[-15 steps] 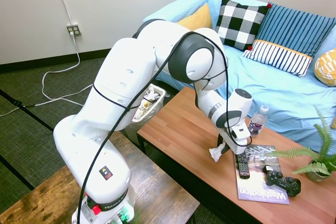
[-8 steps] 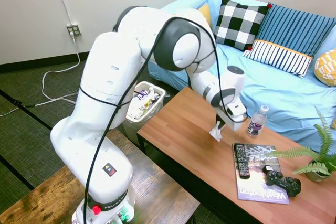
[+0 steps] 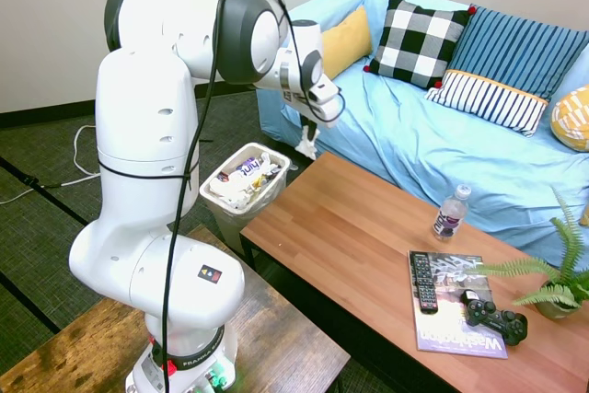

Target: Throw the tissue in the trash bin

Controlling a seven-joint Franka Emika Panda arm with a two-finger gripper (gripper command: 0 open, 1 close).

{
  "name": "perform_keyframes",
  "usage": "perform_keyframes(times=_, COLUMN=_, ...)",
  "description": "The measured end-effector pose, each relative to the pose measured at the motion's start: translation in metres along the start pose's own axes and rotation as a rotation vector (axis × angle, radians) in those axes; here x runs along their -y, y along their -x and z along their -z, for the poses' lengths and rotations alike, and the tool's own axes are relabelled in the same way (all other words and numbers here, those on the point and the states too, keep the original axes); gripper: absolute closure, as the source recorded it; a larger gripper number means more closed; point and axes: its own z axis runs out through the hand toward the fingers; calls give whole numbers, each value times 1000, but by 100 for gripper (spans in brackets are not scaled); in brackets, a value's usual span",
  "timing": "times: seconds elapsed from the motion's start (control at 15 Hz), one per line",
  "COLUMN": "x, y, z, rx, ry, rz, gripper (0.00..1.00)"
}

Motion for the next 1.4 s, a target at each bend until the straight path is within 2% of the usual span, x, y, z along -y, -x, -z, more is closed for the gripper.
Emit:
perform_keyframes(times=0.27, x=54, y=115, z=-24, rx=4, ry=23, rz=107, gripper=100)
perform_keyframes(times=0.33, x=62, y=136, z=-33, rx=9, ry=29, rz=132, gripper=0)
perform_keyframes(times=0.53, x=77, y=172, z=-61, rx=16, ry=46, rz=172, gripper=0)
perform_keyframes(times=0.73, x=81, y=178, z=-83, rx=19, ry=63, rz=176, gripper=0)
perform_keyframes(times=1.4, x=85, y=172, z=-80, rx=20, ry=67, rz=161, gripper=0)
